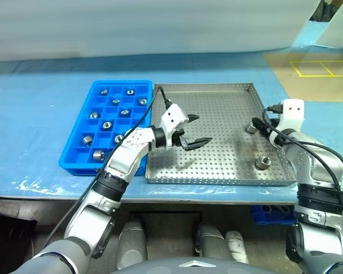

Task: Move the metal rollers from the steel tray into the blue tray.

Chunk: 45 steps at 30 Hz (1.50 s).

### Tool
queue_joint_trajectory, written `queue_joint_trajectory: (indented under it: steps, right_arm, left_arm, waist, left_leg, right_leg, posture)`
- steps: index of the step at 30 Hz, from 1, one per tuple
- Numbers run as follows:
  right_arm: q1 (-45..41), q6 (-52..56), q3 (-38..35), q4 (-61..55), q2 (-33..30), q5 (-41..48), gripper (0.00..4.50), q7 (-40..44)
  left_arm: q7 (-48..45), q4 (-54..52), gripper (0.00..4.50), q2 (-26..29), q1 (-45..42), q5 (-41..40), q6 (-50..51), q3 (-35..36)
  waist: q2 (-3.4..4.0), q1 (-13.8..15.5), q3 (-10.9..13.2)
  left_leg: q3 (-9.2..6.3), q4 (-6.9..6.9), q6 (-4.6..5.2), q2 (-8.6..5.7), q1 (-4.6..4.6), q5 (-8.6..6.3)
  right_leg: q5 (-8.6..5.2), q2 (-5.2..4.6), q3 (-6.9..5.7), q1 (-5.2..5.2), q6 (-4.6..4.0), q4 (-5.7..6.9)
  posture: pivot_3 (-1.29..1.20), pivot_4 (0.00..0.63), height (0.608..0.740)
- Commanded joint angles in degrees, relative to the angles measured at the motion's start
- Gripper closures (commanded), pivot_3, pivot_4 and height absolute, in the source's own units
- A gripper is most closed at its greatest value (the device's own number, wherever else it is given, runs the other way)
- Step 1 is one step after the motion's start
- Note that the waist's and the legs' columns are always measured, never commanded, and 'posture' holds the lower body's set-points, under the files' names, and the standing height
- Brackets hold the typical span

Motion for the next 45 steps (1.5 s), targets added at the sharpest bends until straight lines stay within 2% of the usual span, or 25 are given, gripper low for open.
queue_joint_trajectory:
  steps: [1, 19, 26, 35, 38, 40, 45]
  right_arm:
    - [-2.09, -2.22, 1.39, 1.03, 0.3, 0.21, 1.39, 0.74]
    - [-4.43, -4.44, 3.99, 10.91, 0.46, -3.32, 1.39, -1.69]
    - [-4.24, -6.42, 7.28, 13.93, -1.0, -7.3, 1.39, -2.46]
    - [-2.48, -7.95, 14.72, 19.01, -3.54, -12.35, 1.39, 0.94]
    - [-2.51, -9.25, 13.18, 18.98, -2.87, -11.7, 2.02, 0.57]
    - [-2.63, -9.58, 12.42, 18.75, -2.62, -11.33, 2.64, 0.5]
    - [-3.07, -10.16, 11.92, 19.6, -2.7, -11.27, 2.72, 0.99]
  left_arm:
    - [-0.07, -0.54, 0.11, 0.38, 0.08, 0.62, -1.65, 0.25]
    - [2.23, -4.23, 0.11, 2.11, 2.88, 0.8, -0.72, 1.28]
    - [2.91, -5.72, 0.11, 2.62, 3.81, 0.61, 0.16, 1.52]
    - [2.98, -6.79, 0.11, 2.94, 3.76, -0.02, 1.37, 1.91]
    - [3.07, -6.59, 0.11, 2.94, 3.41, -0.15, 1.53, 2.21]
    - [3.08, -6.43, 0.11, 2.93, 3.33, -0.11, 1.5, 2.29]
    - [3.03, -6.37, 0.11, 2.73, 3.22, 0.02, 1.54, 2.43]
  waist:
    - [0.0, 0.07, 0.0]
    - [-0.01, 0.58, 0.01]
    - [-0.02, 1.04, 0.01]
    - [-0.1, 1.52, 0.01]
    - [-0.17, 1.51, 0.01]
    - [-0.19, 1.51, 0.02]
    - [-0.21, 1.51, 0.02]
  left_leg:
    - [0.0, 0.0, 0.0, 0.0, -0.01, 0.0]
    - [0.0, -0.03, 0.02, 0.0, -0.05, -0.01]
    - [0.0, -0.03, 0.02, 0.0, -0.05, -0.01]
    - [-0.01, -0.04, 0.01, 0.03, -0.01, -0.01]
    - [-0.01, -0.04, 0.01, 0.02, 0.06, -0.02]
    - [-0.01, -0.04, 0.01, 0.01, 0.06, -0.02]
    - [-0.01, -0.04, 0.01, 0.01, 0.06, -0.02]
  right_leg:
    - [0.0, 0.0, 0.0, 0.0, 0.0, 0.0]
    - [0.0, -0.03, -0.02, -0.03, -0.01, -0.02]
    - [0.0, -0.04, -0.02, -0.04, -0.01, -0.02]
    - [-0.02, -0.04, -0.03, 0.01, 0.02, -0.04]
    - [-0.16, -0.04, -0.02, 0.09, 0.25, -0.05]
    - [-0.22, -0.04, -0.02, 0.1, 0.36, -0.05]
    - [-0.23, -0.04, -0.03, 0.1, 0.38, -0.04]
  posture:
    - [-0.01, 0.15, 0.74]
    - [0.06, 0.15, 0.74]
    - [0.08, 0.15, 0.74]
    - [0.09, 0.15, 0.74]
    - [0.09, 0.15, 0.74]
    - [0.09, 0.15, 0.74]
    - [0.09, 0.15, 0.74]
